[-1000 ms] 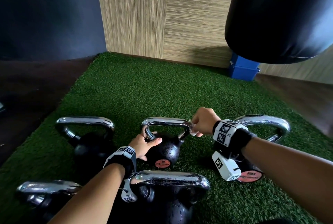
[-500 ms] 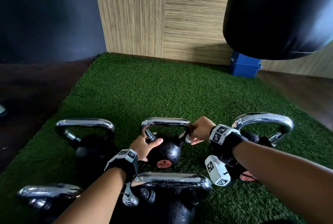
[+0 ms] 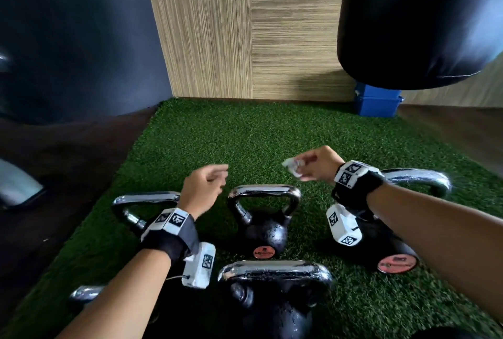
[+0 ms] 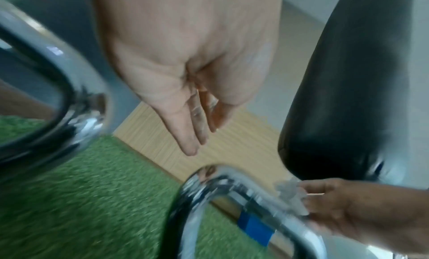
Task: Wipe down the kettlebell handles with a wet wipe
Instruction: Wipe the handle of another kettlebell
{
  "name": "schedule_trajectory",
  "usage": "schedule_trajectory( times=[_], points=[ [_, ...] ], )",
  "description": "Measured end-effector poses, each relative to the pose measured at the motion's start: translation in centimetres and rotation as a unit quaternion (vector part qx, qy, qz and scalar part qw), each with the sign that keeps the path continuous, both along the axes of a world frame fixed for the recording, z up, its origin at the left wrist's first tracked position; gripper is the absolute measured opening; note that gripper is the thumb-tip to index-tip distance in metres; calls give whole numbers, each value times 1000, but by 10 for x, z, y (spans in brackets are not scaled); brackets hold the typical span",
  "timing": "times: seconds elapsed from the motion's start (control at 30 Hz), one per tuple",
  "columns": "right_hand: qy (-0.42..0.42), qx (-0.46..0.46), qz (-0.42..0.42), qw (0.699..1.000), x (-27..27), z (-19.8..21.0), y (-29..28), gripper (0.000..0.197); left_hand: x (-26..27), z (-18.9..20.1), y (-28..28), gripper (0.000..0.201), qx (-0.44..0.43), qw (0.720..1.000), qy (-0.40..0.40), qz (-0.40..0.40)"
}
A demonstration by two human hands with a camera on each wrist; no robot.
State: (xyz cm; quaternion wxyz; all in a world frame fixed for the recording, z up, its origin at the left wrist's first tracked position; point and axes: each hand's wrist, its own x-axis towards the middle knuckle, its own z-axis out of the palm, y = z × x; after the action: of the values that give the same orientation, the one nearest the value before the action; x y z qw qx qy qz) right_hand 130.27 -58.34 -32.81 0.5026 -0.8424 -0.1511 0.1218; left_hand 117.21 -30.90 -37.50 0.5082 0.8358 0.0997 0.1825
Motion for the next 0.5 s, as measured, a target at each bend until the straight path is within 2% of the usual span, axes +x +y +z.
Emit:
schedule_trajectory(
  times=[0.07,0.17,0.27,0.33,0.43,0.5],
  points=[
    [-6,44,82,996,-11,15,9,29,3,24,-9,16,-94,994,-50,-32],
    [-29,43,151,987,-26,30,27,36,11,48,-25,31,-247,964,-10,-92],
    [-60,53,160,984,-39,34,42,42,12,54,-33,31,-271,948,44,-160],
    [-98,61,134,984,-43,32,47,43,9,50,-34,29,-286,937,54,-194],
    [-135,53,98,984,-44,28,50,45,8,42,-36,26,-332,921,40,-199],
    [-163,32,82,983,-42,24,53,44,11,38,-36,33,-328,923,29,-196]
  ],
)
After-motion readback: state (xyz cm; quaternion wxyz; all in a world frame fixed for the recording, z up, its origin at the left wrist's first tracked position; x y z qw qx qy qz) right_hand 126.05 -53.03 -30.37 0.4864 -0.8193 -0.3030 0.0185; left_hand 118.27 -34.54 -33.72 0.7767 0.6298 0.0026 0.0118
